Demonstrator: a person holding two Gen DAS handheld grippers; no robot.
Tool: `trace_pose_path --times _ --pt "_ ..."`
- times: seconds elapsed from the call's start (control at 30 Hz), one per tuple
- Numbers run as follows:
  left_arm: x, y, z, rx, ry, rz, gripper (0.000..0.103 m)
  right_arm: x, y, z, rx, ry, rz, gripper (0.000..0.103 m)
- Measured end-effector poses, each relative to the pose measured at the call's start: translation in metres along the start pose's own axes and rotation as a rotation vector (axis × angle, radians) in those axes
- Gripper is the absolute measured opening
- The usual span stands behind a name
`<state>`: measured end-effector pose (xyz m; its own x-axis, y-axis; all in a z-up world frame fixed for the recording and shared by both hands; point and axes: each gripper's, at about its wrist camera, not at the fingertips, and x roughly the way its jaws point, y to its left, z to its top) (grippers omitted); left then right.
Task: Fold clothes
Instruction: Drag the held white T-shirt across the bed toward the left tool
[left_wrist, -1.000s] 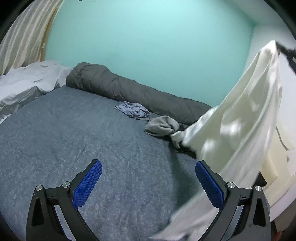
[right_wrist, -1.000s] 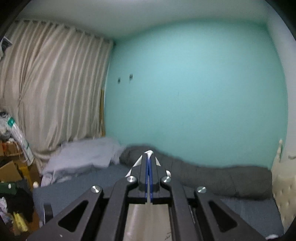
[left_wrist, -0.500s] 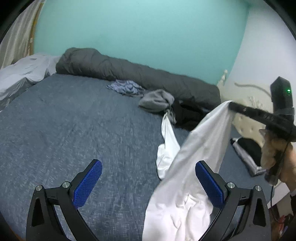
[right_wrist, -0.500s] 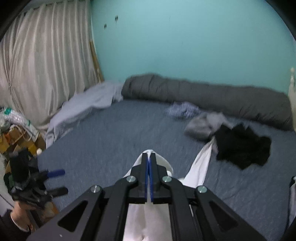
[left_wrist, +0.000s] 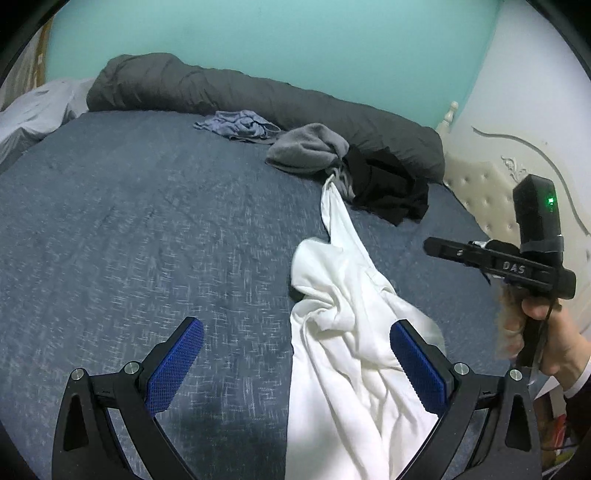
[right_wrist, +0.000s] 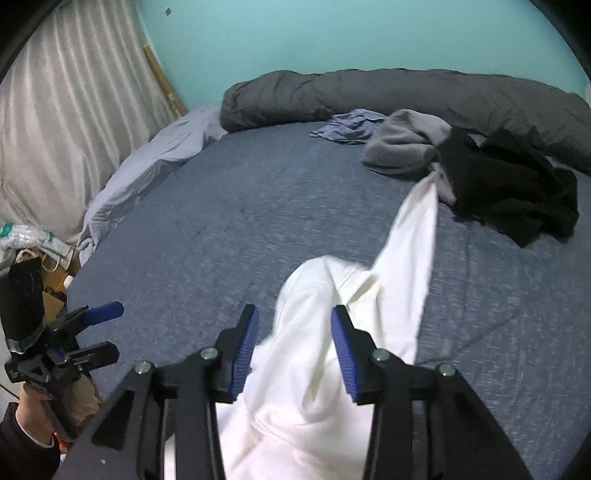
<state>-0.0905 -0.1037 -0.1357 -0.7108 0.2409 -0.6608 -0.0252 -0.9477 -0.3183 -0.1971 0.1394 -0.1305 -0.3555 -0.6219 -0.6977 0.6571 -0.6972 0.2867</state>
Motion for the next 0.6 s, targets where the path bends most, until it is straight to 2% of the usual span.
trace_pose_path --times 0.07,0.23,0.33,0.6 --pt "0.007 0.000 0.001 0.003 0.008 -0.005 0.103 0.000 -0.016 -0.004 0.037 -0.003 -0.016 0.054" --pt "0.023 -0.005 0.004 -0.007 0.017 -0.027 0.103 0.004 -0.055 -0.020 0.135 0.031 -0.068 0.054" --pt "0.030 -0.009 0.003 0.001 0.024 -0.016 0.103 0.007 -0.070 -0.027 0.176 0.050 -0.082 0.054" --pt "0.052 -0.015 0.002 0.016 0.036 0.041 0.103 0.018 -0.082 -0.040 0.151 0.120 -0.113 0.054"
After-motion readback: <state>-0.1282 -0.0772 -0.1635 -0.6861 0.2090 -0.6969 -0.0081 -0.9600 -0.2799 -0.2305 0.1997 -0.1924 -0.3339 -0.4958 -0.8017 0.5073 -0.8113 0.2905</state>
